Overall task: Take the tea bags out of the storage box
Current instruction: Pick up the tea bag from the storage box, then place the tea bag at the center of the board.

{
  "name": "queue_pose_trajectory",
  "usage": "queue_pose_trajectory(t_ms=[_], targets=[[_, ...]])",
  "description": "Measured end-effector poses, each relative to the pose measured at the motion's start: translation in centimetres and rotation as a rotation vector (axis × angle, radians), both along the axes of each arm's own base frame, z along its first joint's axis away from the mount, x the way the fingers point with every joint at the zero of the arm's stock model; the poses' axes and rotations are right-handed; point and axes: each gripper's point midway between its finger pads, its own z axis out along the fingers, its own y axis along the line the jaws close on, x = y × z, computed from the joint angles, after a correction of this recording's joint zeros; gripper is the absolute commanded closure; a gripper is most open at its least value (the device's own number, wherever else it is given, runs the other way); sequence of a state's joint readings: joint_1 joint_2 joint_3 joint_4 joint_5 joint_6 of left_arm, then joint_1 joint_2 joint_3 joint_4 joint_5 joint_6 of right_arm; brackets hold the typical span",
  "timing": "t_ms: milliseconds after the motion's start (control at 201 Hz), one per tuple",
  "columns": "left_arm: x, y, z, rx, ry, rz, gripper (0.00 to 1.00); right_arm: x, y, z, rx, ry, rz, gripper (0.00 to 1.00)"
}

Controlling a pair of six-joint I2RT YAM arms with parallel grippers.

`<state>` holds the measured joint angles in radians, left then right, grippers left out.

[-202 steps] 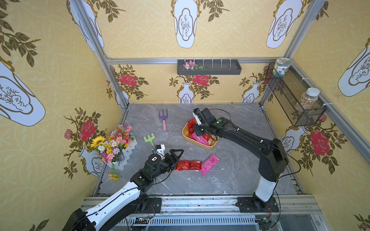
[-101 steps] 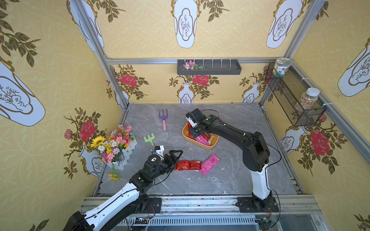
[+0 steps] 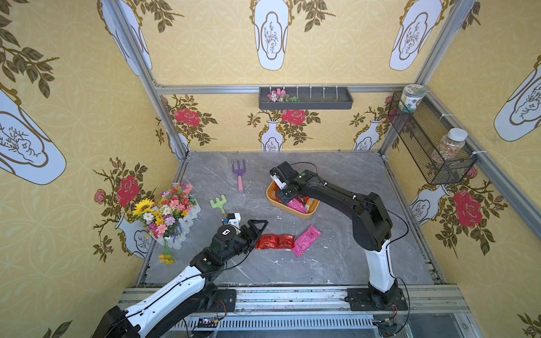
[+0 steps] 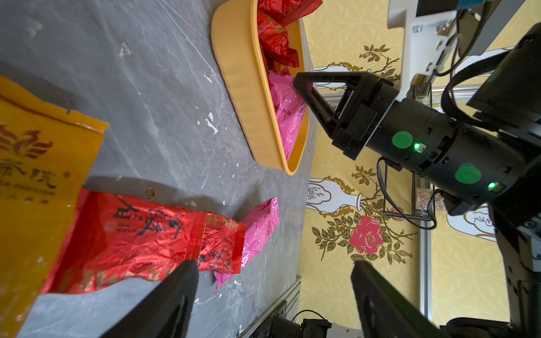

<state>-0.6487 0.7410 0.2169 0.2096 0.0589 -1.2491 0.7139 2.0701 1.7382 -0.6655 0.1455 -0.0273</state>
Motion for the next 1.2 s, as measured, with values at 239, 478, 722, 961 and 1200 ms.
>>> queue_pose_trajectory(t_ms=[239, 478, 722, 961, 1200], targets=[[0.1, -0.2, 0.4, -0.008, -0.005, -0.008, 0.12, -0.4, -0.7, 1.3, -0.008, -0.039, -0.007, 1.00], [0.3, -0.5, 1.0, -0.012, -0.011, -0.009, 0.12, -1.0, -1.6, 5.5, 0.049, -0.113, -0.022, 1.00], [1.0, -1.2, 2.0, -0.007, -0.023, -0.023, 0.12, -1.2, -4.5, 10.2, 0.162, -0.190, -0.110, 1.00], [2.3, -2.9, 3.8, -0.019, -0.047, -0.060, 0.11, -0.5, -10.8, 12.3, 0.328, -0.188, -0.291, 1.00], [4.7, -6.1, 7.2, -0.052, -0.106, -0.135, 0.08, 0.1, -20.7, 12.0, 0.556, -0.153, -0.587, 1.00]])
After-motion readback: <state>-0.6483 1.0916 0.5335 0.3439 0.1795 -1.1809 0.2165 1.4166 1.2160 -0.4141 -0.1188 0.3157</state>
